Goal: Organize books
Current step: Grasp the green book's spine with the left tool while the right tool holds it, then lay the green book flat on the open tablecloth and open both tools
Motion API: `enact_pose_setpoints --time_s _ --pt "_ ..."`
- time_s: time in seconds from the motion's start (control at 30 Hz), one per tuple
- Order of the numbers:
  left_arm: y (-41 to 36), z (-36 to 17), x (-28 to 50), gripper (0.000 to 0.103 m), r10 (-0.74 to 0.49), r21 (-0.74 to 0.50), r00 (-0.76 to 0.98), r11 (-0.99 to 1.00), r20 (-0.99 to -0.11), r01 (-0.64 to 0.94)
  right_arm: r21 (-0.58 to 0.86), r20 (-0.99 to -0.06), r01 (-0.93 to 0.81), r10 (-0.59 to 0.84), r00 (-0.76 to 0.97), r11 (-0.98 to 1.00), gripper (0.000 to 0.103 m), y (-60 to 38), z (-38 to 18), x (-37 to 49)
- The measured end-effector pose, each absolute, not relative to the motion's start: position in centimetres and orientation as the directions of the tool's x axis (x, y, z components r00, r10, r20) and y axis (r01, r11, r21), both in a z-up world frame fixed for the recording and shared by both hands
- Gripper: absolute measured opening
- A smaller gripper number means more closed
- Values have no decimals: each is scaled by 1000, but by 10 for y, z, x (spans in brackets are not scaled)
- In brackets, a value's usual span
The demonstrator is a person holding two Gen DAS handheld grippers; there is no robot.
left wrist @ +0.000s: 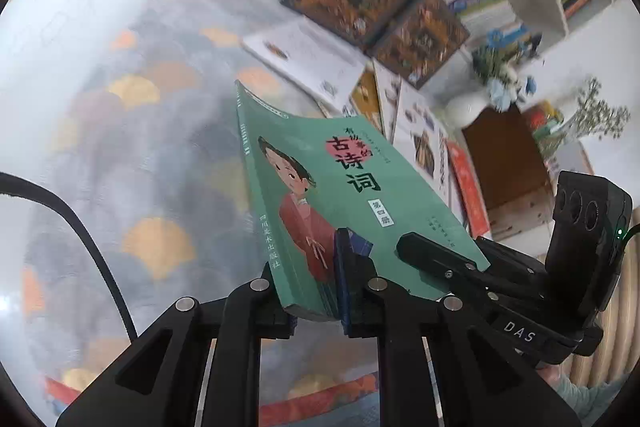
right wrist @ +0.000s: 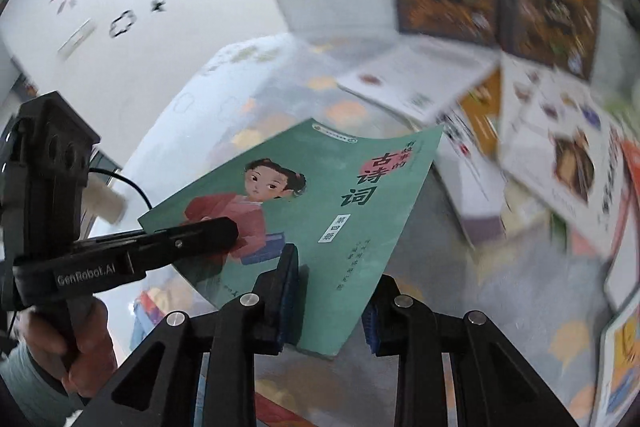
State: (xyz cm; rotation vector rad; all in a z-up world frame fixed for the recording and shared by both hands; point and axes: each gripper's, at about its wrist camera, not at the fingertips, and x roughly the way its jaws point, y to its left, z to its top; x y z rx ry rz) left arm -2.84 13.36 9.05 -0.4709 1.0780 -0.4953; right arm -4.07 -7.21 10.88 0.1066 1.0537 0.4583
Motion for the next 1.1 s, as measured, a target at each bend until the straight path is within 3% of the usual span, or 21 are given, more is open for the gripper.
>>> enact_pose_setpoints --time_s 0.33,0.7,0.93,1.1 --pt "208 103 24 12 -482 -540 545 840 -686 63 273 -776 -468 480 409 840 27 11 122 44" --pt "248 50 114 12 -388 -516 585 854 -712 -62 244 -803 -459 443 398 854 28 72 80 143" --pt "252 34 122 13 -381 -490 534 869 -755 -73 319 -812 -418 473 343 850 28 72 57 136" --pt "252 22 116 24 -369 -464 479 881 -796 -93 318 -819 -437 476 320 841 28 75 52 120"
